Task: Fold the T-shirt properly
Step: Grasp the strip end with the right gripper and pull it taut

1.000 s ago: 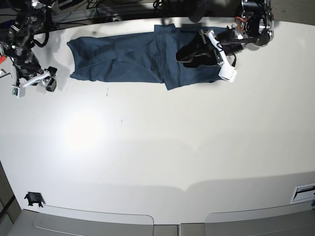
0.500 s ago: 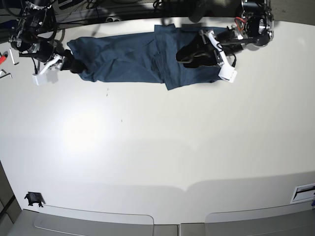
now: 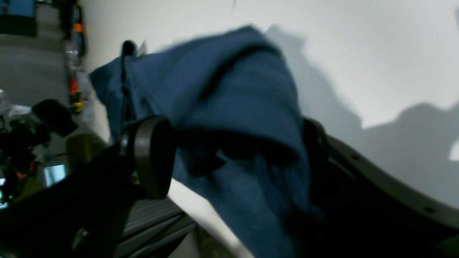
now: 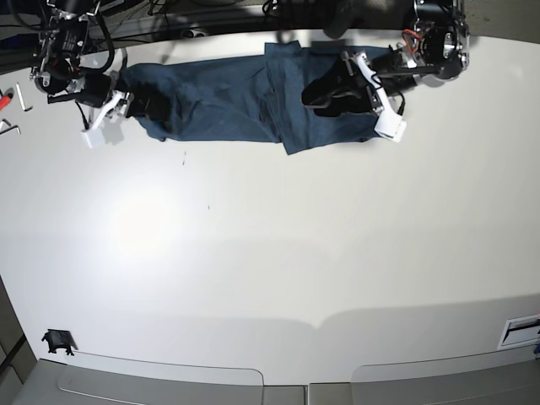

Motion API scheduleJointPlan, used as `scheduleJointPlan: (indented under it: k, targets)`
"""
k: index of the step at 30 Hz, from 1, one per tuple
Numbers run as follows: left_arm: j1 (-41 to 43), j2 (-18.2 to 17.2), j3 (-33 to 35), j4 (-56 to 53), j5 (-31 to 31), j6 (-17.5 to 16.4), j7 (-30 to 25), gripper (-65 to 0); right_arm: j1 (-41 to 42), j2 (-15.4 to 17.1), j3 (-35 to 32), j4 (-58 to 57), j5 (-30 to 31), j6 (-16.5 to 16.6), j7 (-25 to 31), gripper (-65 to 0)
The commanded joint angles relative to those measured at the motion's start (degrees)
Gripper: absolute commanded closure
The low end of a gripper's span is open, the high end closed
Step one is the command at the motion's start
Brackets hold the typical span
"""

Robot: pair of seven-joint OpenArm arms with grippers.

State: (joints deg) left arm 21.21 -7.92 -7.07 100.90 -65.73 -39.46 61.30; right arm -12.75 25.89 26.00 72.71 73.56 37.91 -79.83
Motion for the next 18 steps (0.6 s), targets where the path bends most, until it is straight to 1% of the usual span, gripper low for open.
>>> scheduleJointPlan:
  k: [1,4,5,7,11,13,15,16,18]
  targets:
    - [-0.42,-0.55,-0.07,1.22,-1.81,-0.54,-1.18,-25.8,0.24,0.92,0.26,0.46,2.05,-0.13,-0.17,-44.9]
    - [-0.39,-1.97,-0.07,2.64,-1.77,-0.54,-1.09,-25.8,0.24,0.94,0.26,0.46,5.35,-0.11,-0.17,-43.6]
    - [-0.39,-2.54,-0.13,3.5,-1.77,-0.54,-0.92,-25.8,0.24,0.94,0.26,0.46,6.16,-0.07,-0.17,-41.3]
    - [-0.33,-3.63,-0.76,5.35,-1.77,-0.54,-0.42,-25.8,0.24,0.94,0.26,0.46,6.93,0.17,-0.17,-32.6]
    - [0.09,-5.31,-4.61,8.33,-1.75,-0.54,0.81,-25.3,0.39,0.94,0.26,0.46,9.14,0.15,-0.17,-9.6]
    - [0.59,-6.19,-7.39,8.48,-1.7,-0.54,0.79,-24.2,0.39,0.94,0.26,0.46,11.44,0.15,-0.17,-0.4]
    - [1.33,-6.75,-10.49,8.48,0.72,-0.54,0.76,-19.1,0.39,0.94,0.26,0.5,11.44,0.17,-0.17,0.0]
    - [1.73,-6.75,-12.17,8.46,3.02,-0.54,0.74,-15.2,0.39,0.94,0.26,0.57,11.44,0.17,-0.17,0.0]
    - [2.82,-6.75,-15.32,8.46,8.48,-0.54,0.15,-5.0,0.39,0.9,0.26,0.66,11.44,0.2,-0.17,0.0]
